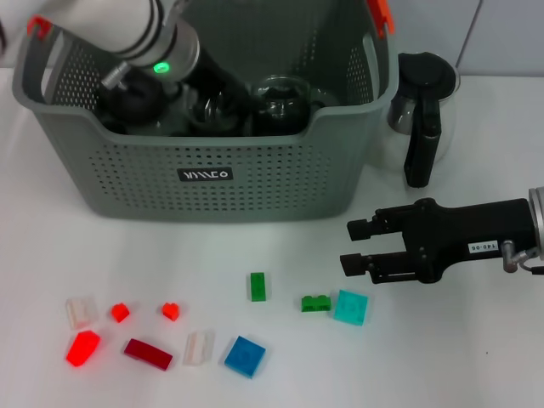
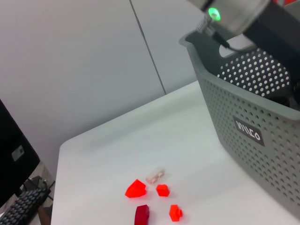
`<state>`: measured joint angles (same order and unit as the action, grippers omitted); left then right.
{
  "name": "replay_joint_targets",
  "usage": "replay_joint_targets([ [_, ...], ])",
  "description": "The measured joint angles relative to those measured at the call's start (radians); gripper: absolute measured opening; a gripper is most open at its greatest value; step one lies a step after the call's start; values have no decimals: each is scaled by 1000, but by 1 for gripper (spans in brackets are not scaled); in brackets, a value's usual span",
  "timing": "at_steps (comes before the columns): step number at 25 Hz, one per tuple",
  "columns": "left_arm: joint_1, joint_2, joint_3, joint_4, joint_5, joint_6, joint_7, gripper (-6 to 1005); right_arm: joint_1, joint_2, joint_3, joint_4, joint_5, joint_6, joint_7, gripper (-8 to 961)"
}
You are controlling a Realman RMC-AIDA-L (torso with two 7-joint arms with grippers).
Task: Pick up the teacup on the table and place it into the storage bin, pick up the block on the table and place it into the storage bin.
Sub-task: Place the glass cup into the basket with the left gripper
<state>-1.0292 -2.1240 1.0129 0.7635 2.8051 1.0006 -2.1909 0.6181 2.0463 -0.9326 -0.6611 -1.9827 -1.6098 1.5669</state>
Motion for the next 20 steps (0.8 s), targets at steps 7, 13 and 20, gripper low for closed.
replay_joint_targets([
  [7, 102, 11, -71, 293, -208, 276, -4, 628, -3, 0, 0, 0, -1, -1, -1, 641],
  [13, 114, 42, -241, 335, -336, 422, -76, 705, -1, 0, 0, -1, -1, -4, 3, 641],
  [20, 180, 61, -316, 338, -455, 440, -110, 767, -4, 0, -3, -1, -1, -7, 5, 642],
])
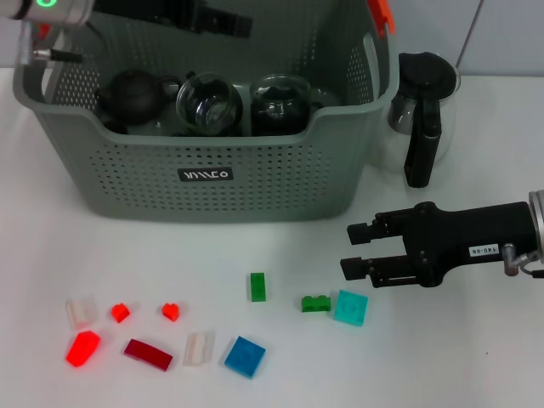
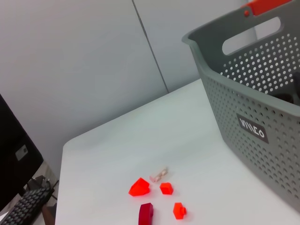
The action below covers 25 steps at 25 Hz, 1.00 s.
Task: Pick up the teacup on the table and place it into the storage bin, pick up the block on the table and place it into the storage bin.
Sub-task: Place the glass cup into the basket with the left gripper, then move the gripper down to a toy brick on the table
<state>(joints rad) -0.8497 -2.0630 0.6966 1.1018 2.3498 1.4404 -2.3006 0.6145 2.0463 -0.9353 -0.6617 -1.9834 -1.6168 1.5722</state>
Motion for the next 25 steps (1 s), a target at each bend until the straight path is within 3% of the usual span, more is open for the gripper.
replay_joint_targets([
  [4, 19, 8, 8, 26, 8, 6, -92, 763, 0, 0, -3, 1, 0, 0, 1, 643],
  [15, 52, 19, -15, 153, 22, 170, -219, 762, 3, -1, -2, -3, 0, 0, 2, 644],
  [20, 61, 31, -33, 238, -47, 355, -221, 761, 4, -2, 2, -3, 0, 4, 2, 644],
  [25, 84, 35, -48, 330, -175, 570, -85, 760, 4, -2, 1, 0, 0, 5, 2, 643],
])
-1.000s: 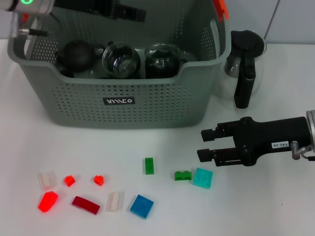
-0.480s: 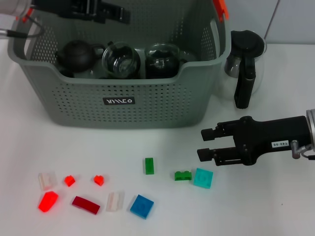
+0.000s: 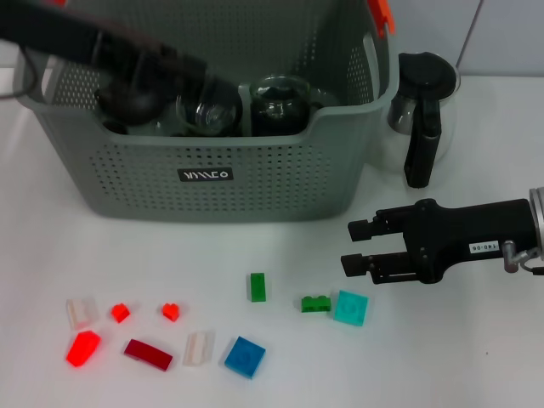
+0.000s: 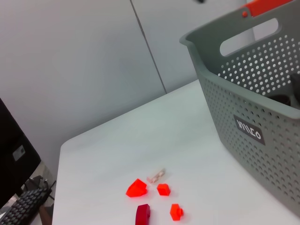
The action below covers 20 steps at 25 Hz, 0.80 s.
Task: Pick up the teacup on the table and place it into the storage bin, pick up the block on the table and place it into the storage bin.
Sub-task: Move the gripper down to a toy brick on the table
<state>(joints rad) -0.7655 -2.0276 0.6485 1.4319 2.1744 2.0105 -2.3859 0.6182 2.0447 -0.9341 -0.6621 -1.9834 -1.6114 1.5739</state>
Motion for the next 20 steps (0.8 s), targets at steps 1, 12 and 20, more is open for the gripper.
replay_joint_targets([
  [1, 8, 0, 2, 13, -9, 32, 31, 760, 0, 0, 1, 0, 0, 0, 0, 643],
  [12, 146, -20, 235, 65, 66, 59, 265, 759, -1, 0, 1, -4, 0, -5, 0, 642],
  [20, 167, -57, 286, 57, 264, 51, 328, 758, -1, 0, -1, 0, 0, 0, 0, 642],
])
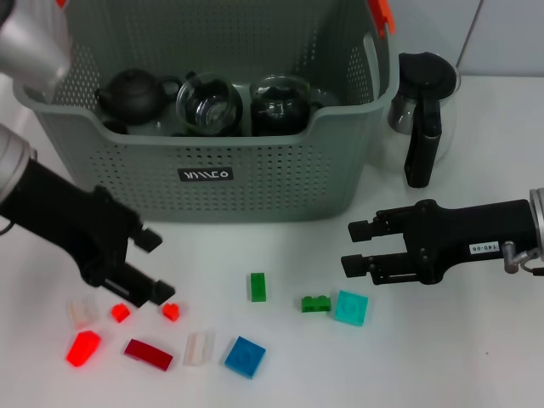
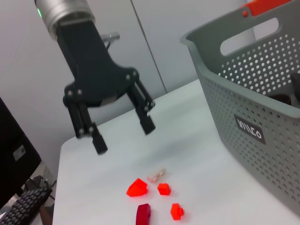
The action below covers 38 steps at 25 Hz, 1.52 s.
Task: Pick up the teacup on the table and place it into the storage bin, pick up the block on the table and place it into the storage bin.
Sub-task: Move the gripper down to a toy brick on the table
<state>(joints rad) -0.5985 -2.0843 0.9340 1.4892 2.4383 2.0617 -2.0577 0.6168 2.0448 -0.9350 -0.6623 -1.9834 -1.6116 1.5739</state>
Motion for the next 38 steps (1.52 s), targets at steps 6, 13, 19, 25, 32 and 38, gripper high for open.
replay_joint_targets([
  [6, 6, -35, 62, -6, 147, -21, 9, 757, 2, 0, -2, 1, 0, 2, 0, 641],
  [13, 7, -83, 154, -8, 321, -106, -21, 757, 3, 0, 0, 1, 0, -2, 0, 641],
  [19, 29, -84, 220, 10, 385, -147, -118, 756, 3, 0, -2, 1, 0, -2, 0, 642],
  [25, 44, -79, 231, 18, 418, -166, -186, 754, 3, 0, -4, 0, -1, 2, 0, 643],
  [32, 18, -43, 242, -46, 420, -204, -411, 753, 3, 0, -4, -3, -2, 3, 0, 644],
  [38, -14, -24, 233, -127, 420, -200, -634, 752, 3, 0, -4, -5, -2, 3, 0, 644],
])
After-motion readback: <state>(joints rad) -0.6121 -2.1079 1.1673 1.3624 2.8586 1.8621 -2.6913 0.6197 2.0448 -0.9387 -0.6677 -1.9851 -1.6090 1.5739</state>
